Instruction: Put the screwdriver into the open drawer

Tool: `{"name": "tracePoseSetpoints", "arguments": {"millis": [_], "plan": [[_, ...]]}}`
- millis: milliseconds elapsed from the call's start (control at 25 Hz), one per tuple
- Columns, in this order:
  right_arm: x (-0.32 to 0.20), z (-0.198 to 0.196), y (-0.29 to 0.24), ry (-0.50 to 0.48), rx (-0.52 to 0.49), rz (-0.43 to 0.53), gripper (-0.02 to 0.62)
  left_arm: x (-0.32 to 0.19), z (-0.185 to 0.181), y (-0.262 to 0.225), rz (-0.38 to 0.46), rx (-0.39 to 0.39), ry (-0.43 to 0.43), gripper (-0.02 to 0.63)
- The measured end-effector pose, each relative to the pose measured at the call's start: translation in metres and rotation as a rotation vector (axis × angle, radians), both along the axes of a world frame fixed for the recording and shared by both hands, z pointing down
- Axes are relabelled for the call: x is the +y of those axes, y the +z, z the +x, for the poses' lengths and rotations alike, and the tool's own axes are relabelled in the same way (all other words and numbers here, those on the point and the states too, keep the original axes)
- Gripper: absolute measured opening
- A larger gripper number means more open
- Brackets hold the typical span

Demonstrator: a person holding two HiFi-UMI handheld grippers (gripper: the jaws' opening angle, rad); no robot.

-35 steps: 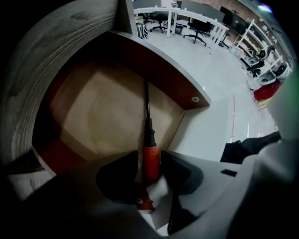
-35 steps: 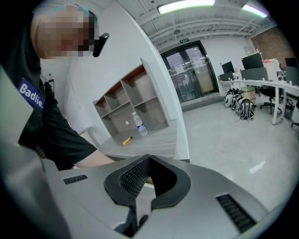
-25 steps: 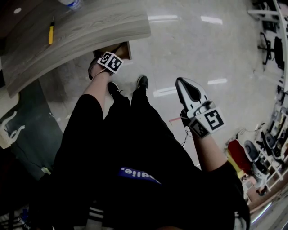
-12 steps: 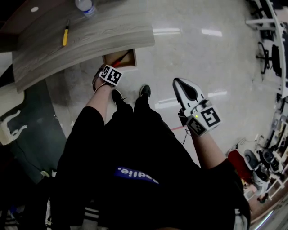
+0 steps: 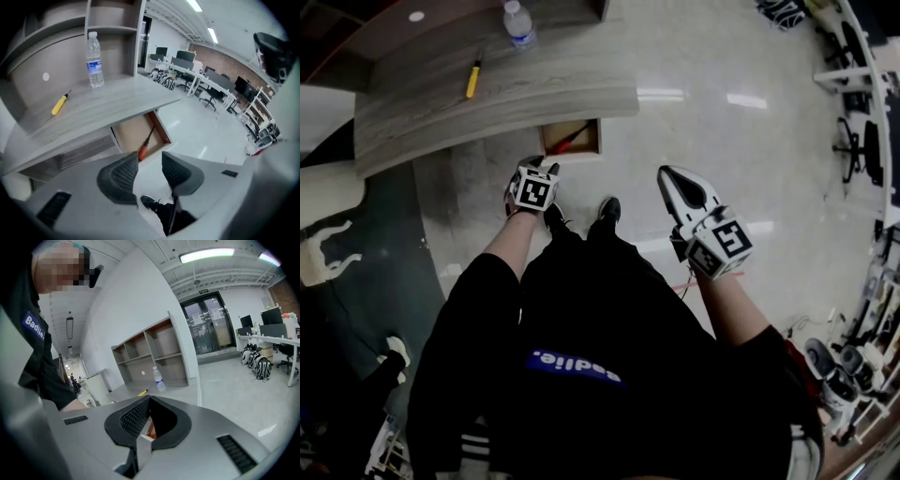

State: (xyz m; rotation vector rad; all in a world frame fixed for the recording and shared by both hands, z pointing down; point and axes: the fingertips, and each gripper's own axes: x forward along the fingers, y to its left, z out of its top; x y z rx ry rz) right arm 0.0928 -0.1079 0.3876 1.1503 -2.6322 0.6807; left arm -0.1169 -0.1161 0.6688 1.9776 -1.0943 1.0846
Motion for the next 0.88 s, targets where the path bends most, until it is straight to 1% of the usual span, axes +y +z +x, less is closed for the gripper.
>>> {"name": "tracePoseSetpoints", "arguments": {"millis": [120, 360, 600, 760, 880], "plan": [[0.001, -0.012, -0.005, -0.022, 0.013, 0.009, 0.028, 0.002, 0.002, -0.035, 0.06, 0.056, -0.025, 0.144], [-0.001, -0.038, -0.018, -0.062, 0.001, 0.042, 0.028, 0.007, 0.018, -0.111, 0.189, 0.17, -0.007, 0.11], [0.001, -0.06, -0.031, -0.105, -0.012, 0.075, 0.028, 0.007, 0.024, -0.19, 0.32, 0.283, -0.035, 0.073], [0.005, -0.074, -0.037, -0.136, -0.008, 0.092, 0.028, 0.008, 0.025, -0.232, 0.396, 0.345, -0.045, 0.052], [0.008, -0.082, -0.043, -0.16, -0.01, 0.108, 0.028, 0.009, 0.026, -0.258, 0.439, 0.373, -0.048, 0.035]]}}
